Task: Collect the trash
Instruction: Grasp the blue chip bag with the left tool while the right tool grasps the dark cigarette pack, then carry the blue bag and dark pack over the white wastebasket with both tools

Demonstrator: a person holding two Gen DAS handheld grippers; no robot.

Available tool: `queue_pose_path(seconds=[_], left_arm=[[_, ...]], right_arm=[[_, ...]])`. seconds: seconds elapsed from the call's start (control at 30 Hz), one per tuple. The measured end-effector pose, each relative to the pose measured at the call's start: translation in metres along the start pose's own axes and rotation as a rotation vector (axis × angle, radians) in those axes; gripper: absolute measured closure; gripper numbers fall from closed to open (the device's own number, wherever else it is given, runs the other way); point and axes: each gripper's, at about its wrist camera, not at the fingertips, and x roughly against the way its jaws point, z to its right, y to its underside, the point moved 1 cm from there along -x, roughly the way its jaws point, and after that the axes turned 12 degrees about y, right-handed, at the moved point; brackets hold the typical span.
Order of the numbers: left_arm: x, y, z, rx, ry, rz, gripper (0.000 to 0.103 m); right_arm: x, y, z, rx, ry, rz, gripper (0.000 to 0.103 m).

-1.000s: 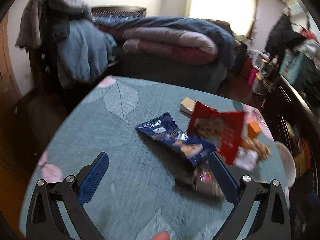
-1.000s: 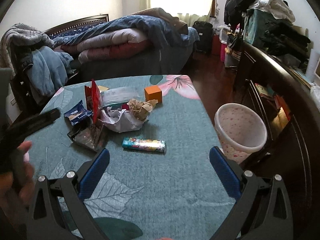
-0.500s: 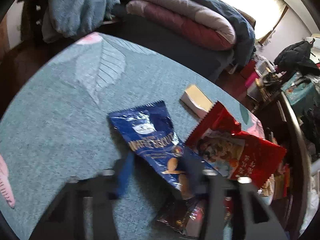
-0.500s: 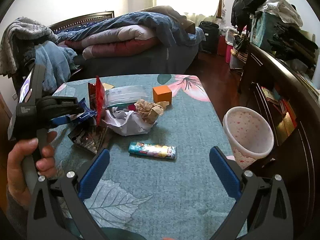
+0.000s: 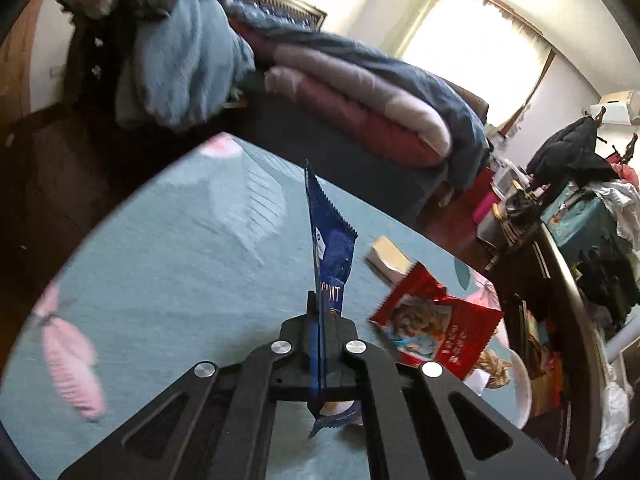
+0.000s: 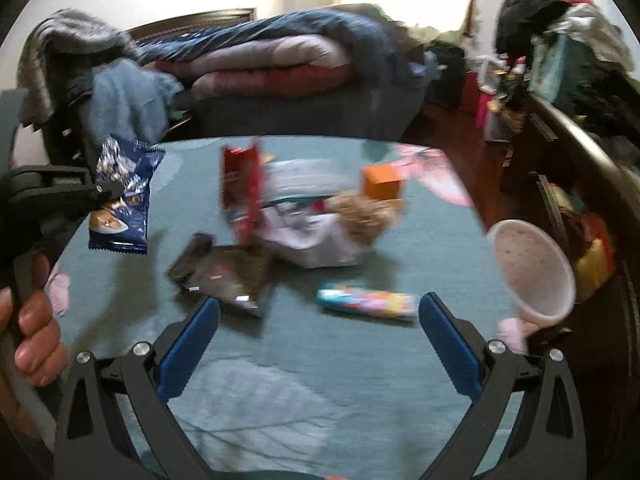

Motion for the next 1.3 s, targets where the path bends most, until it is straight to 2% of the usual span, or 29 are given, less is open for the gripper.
queue_pose_path(seconds=[0.13,0.23,0.37,0.5,0.53,0.57,0.73,0.93,1.17,1.3], left_arm=[[0.026,0.002,-0.011,-0.013,-0.028,0.041,0.103],[0.036,0.002,-0.02,-0.016,-0.038,0.053,0.103],[0.043,0.001,-0.029,-0.022,-0.039,0.057,0.103],[0.046,0.001,-0.034,-0.038,-0.036,0.056,0.103],[0.045,0.0,-0.035,-0.04,-0.035,0.054,0.103],[0.046,0.001,-0.036,-0.042,-0.034,0.053,0.103],[0.051,0.003,-0.039,-0.048,-0.042,0.055,0.103],[0.068,0.007,-0.028,-0.066,-0.035,0.063,0.103],[0.086,0.02,0.021,-0.157,0.055,0.054,0.103],[0.085,0.033,0.056,-0.2,0.137,0.021,0.103]], right_arm=[[-0.016,-0.004,-0.033,0.008,-0.084,-0.053,0.004],[-0.031,-0.007,-0.059,0.014,-0.102,-0.091,0.004],[-0.051,-0.014,-0.089,0.034,-0.056,-0.12,0.004],[-0.069,-0.019,-0.103,0.045,0.002,-0.149,0.004],[-0.073,-0.021,-0.105,0.046,0.01,-0.161,0.005],[-0.075,-0.021,-0.105,0.042,0.011,-0.166,0.012],[-0.073,-0.024,-0.1,-0.001,-0.042,-0.163,0.014],[-0.037,-0.015,-0.079,-0.02,-0.082,-0.119,0.014],[0.017,0.01,-0.03,-0.041,-0.089,-0.063,0.014],[0.039,0.021,0.001,-0.053,-0.044,-0.025,0.014]])
